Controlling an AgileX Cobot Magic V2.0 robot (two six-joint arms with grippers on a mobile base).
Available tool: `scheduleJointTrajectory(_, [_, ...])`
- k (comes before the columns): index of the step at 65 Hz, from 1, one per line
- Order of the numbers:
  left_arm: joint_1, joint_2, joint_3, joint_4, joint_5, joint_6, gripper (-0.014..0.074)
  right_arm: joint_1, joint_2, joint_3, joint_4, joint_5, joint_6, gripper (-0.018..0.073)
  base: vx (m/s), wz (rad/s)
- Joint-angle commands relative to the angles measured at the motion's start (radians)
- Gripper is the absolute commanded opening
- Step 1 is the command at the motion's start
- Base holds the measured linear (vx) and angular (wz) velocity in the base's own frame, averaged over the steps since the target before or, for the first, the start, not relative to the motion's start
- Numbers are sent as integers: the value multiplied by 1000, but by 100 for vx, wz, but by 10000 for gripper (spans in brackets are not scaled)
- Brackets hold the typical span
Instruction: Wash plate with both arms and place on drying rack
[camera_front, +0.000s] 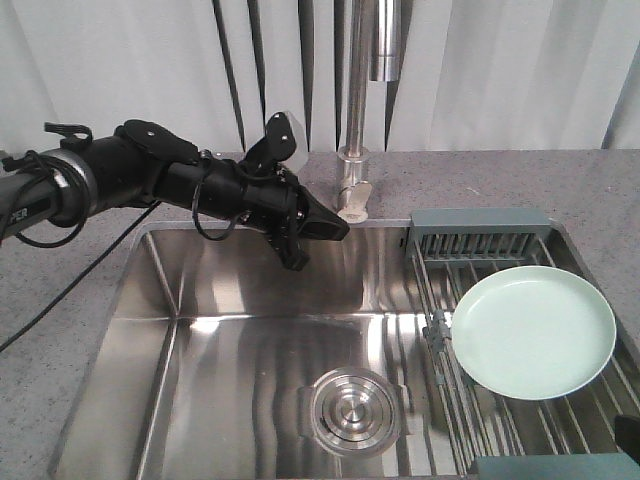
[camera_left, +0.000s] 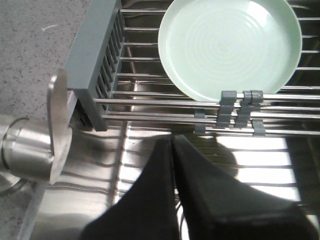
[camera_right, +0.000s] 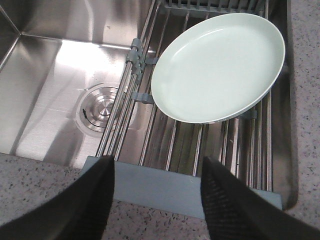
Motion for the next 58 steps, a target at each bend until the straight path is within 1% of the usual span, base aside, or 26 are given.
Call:
scheduleJointTrajectory(1, [-21, -35, -66, -65, -26, 1, -7, 2, 4, -23, 1, -59, -7, 382, 0, 0])
scheduleJointTrajectory(10, [-33, 2, -129, -66, -59, 1, -7, 2, 4, -23, 1, -59, -7, 382, 0, 0])
scheduleJointTrajectory(29, [-33, 54, -217, -67, -144, 0, -7, 2, 4, -23, 1, -59, -7, 382, 0, 0])
scheduleJointTrajectory(42, [-32, 60, -229, -95, -212, 8, -7, 2, 4, -23, 1, -59, -7, 382, 0, 0])
scheduleJointTrajectory(58, [-31, 60, -229, -103, -329, 9, -7, 2, 4, -23, 1, -59, -7, 382, 0, 0])
